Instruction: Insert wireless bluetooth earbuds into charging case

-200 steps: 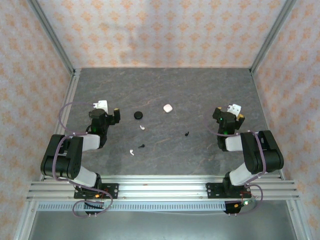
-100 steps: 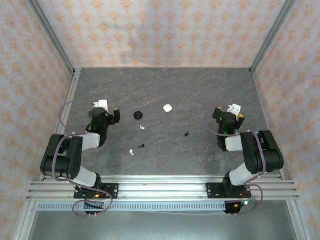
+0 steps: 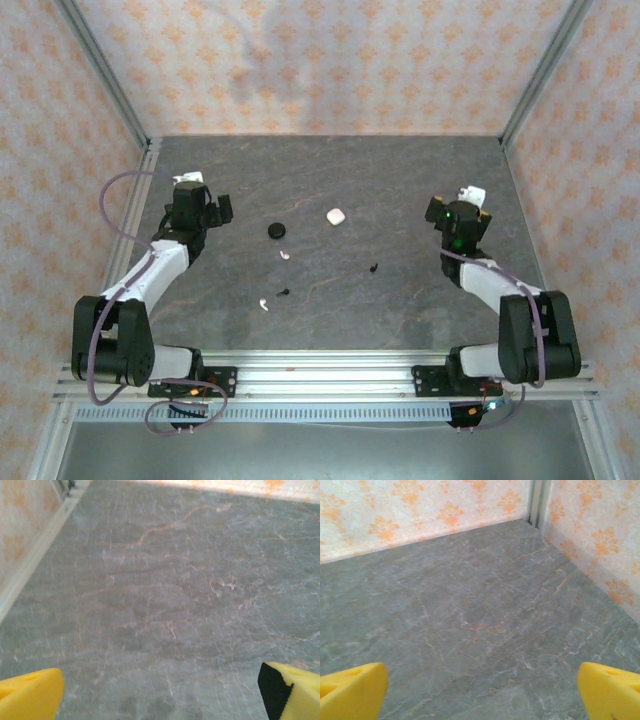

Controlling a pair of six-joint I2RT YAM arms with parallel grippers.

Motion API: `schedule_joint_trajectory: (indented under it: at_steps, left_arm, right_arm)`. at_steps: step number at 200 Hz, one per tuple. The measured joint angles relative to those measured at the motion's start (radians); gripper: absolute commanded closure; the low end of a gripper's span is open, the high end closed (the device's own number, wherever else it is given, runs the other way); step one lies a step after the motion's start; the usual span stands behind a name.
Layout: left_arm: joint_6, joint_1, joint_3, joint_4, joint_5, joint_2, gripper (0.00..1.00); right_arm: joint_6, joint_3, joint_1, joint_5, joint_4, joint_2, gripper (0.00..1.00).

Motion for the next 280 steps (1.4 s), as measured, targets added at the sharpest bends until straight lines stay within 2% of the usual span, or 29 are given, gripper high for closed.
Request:
schedule_joint_trajectory:
  at_steps: [33,50,71,106,142,175,211,280]
  left_arm:
    - [-0.107,-0.021,0.069,-0.184,0.052,0.036,0.01]
    - [-0.16,-0.064,0.127,-0.263,0.073,0.087,0.07]
    - [-0.233,-0.13,0.201,-0.343,0.103,0.162,0.09]
    - [-0.328,-0.249,0.336,-0.454,0.134,0.309,0.11]
    - [-0.381,-0.328,0.44,-0.525,0.157,0.389,0.13]
    - [-0.392,-0.334,0.442,-0.561,0.161,0.371,0.13]
    - [-0.391,-0.334,0.336,-0.596,0.16,0.26,0.13]
    - [-0.372,-0.334,0.148,-0.66,0.148,0.044,0.13]
  right_arm:
    - [0.057,0.086,0.039,-0.04,-0.259,-0.046,0.07]
    - [0.098,0.111,0.08,-0.069,-0.372,-0.048,0.12]
    - [0.16,0.148,0.134,-0.117,-0.501,-0.039,0.15]
    - [0.261,0.288,0.214,-0.186,-0.684,0.08,0.18]
    - [0.277,0.452,0.322,-0.216,-0.818,0.258,0.2]
    - [0.251,0.671,0.398,-0.233,-0.932,0.46,0.21]
    - [0.208,0.948,0.452,-0.235,-1.046,0.667,0.2]
    - [0.178,1.297,0.468,-0.227,-1.213,0.905,0.19]
